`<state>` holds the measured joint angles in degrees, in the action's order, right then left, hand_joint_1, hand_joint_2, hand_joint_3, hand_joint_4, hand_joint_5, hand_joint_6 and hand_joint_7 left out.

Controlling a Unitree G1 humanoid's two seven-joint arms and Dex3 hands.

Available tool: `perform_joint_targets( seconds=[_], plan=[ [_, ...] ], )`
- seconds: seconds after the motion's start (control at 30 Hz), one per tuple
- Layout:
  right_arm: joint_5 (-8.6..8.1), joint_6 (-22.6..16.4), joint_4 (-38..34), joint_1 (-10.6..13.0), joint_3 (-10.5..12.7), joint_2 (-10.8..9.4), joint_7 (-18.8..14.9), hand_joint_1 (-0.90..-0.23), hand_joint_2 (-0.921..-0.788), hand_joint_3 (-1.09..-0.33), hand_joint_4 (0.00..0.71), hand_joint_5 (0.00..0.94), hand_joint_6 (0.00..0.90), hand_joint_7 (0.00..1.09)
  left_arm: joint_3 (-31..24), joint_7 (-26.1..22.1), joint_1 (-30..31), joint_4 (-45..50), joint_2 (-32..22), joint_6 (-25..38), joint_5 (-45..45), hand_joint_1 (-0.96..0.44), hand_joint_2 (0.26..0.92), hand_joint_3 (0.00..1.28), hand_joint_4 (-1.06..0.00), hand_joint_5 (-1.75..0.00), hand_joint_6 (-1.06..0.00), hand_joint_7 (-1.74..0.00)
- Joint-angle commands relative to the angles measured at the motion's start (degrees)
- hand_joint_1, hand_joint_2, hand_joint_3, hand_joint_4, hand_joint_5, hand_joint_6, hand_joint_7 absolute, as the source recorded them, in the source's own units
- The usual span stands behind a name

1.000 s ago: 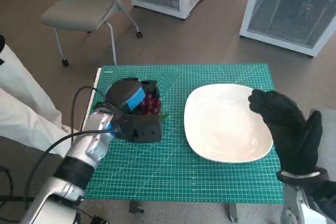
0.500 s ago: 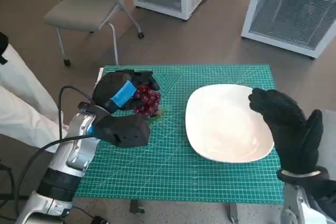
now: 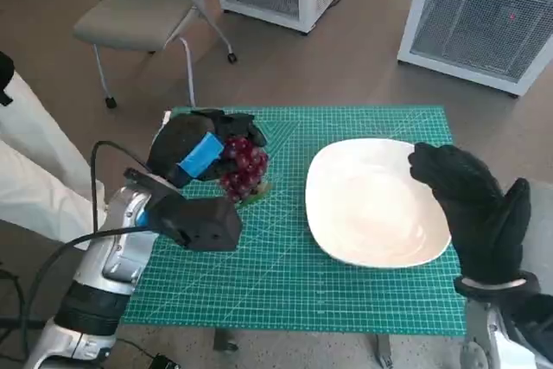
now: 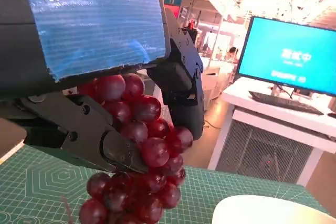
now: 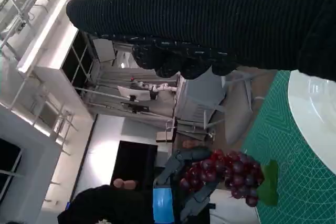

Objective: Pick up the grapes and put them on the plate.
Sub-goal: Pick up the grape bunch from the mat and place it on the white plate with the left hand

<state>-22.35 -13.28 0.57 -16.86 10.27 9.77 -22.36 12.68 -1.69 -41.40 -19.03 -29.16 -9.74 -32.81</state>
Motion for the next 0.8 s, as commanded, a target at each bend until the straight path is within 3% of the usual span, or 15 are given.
perform_joint_targets(
  seconds=[0.03, 0.4, 0.8],
  plan=[
    [0.02, 0.01, -0.79, 0.38, 0.08, -0.1, -0.2, -0.352, -0.921, -0.623, 0.382, 0.867, 0.205, 1.04, -0.83, -0.56, -0.14, 1.07, -0.26, -0.03, 0.43, 0.0, 0.877, 0.01, -0.86, -1.06, -0.79, -0.91],
    [0.37, -0.31, -1.1, 0.34, 0.33, 0.15, -0.02, -0.351, -0.921, -0.621, 0.385, 0.864, 0.207, 1.04, -0.49, -2.68, -2.88, 1.07, 2.06, 0.11, 2.17, 0.0, 0.878, 0.01, -0.87, -1.02, -0.78, -0.96],
    [0.8, -0.31, -0.28, 0.78, 0.58, 0.31, 0.48, -0.346, -0.921, -0.622, 0.389, 0.857, 0.212, 1.03, 3.54, -7.06, -12.86, 5.97, 9.77, 3.56, 0.34, 0.0, 0.896, 0.01, -0.8, -1.07, -0.75, -1.02]
  ],
)
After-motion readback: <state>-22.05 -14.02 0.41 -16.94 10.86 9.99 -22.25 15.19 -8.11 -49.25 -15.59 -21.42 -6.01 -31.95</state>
